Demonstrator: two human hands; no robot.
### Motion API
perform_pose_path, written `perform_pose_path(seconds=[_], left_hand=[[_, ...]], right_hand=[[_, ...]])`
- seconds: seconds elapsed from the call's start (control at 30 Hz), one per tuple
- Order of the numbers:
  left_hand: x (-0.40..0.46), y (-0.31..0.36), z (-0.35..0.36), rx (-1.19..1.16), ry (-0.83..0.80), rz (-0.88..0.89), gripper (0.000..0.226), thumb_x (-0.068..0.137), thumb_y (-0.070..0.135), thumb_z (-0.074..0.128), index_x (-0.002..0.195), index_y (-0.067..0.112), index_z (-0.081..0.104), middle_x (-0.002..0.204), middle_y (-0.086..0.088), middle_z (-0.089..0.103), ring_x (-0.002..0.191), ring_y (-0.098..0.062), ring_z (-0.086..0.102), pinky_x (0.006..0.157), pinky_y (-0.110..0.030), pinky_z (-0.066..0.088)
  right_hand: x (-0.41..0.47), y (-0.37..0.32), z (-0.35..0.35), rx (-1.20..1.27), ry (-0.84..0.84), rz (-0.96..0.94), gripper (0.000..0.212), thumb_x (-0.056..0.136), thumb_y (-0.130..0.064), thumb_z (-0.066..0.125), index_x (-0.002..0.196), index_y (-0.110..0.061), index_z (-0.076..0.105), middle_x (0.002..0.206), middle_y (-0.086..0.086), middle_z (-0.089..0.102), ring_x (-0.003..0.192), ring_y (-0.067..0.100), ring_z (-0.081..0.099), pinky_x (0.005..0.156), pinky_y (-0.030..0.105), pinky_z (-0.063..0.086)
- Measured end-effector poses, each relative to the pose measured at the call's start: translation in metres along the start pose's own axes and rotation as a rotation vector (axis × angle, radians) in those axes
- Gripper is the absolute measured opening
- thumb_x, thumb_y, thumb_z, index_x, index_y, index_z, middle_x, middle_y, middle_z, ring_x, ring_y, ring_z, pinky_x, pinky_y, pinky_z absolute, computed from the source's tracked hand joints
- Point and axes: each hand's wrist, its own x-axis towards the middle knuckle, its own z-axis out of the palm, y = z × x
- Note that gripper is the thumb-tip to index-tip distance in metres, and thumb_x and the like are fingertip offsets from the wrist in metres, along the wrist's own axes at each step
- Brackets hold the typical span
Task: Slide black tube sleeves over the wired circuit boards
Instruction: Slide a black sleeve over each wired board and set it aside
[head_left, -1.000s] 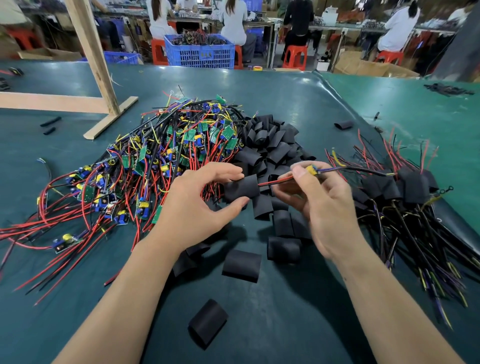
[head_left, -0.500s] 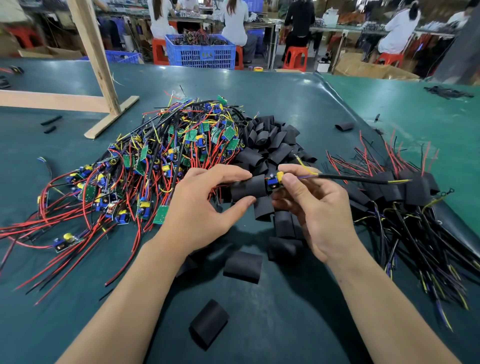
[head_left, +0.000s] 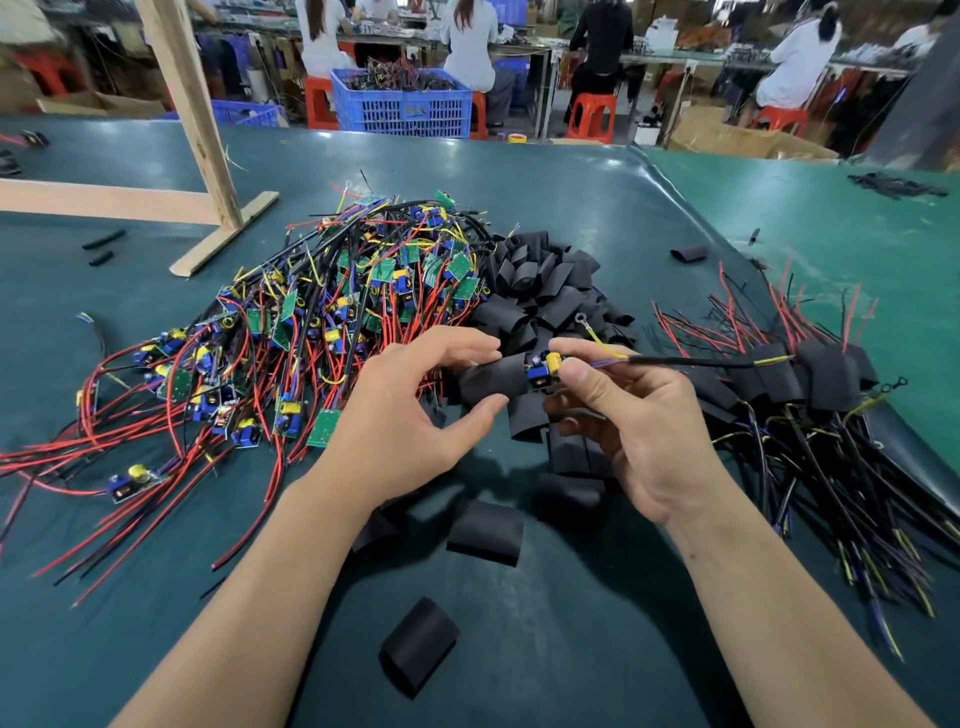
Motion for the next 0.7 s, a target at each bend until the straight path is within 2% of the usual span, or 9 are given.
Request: perform_pose_path(seconds=[0.1,0.27,0.53,0.7], left_hand=[[0.000,0.002,-0.001,-0.015,0.014,0.035,0.038,0.079,0.016,0.079,0.114,0.016,0.064,0.109,0.012,0.071,0.106,-0.005,0.066,0.095,-0.044,0.051],[0.000,0.002,0.001,-0.052,0.014,0.040,0.038,0.079,0.008,0.080,0.113,0.014,0.063,0.108,0.009,0.072,0.105,-0.004,0.066,0.095,-0.019,0.047],[0.000,0.004,0.004,-0.051,0.047,0.040,0.035,0.079,0.007,0.080,0.111,0.007,0.065,0.107,0.005,0.071,0.105,-0.004,0.065,0.093,-0.016,0.046],[0.000,0.006,0.008,-0.057,0.042,0.034,0.033,0.079,0.007,0.079,0.110,0.006,0.067,0.106,0.009,0.069,0.101,-0.001,0.065,0.089,-0.013,0.045]], right_hand=[[-0.001,0.000,0.002,-0.026,0.009,-0.005,0.027,0.065,-0.030,0.077,0.091,-0.021,0.080,0.081,0.004,0.073,0.066,0.018,0.066,0.054,0.022,0.051],[0.001,0.004,0.003,-0.014,0.042,-0.031,0.029,0.062,-0.031,0.078,0.090,-0.020,0.081,0.077,0.001,0.072,0.064,0.017,0.063,0.053,0.022,0.049],[0.001,0.007,0.004,-0.029,0.035,-0.027,0.033,0.056,-0.034,0.081,0.087,-0.021,0.081,0.076,0.003,0.073,0.062,0.015,0.063,0.055,0.021,0.050],[0.000,0.010,0.008,-0.068,0.044,-0.026,0.028,0.059,-0.036,0.078,0.085,-0.030,0.081,0.082,-0.004,0.075,0.063,0.010,0.062,0.055,0.019,0.050]])
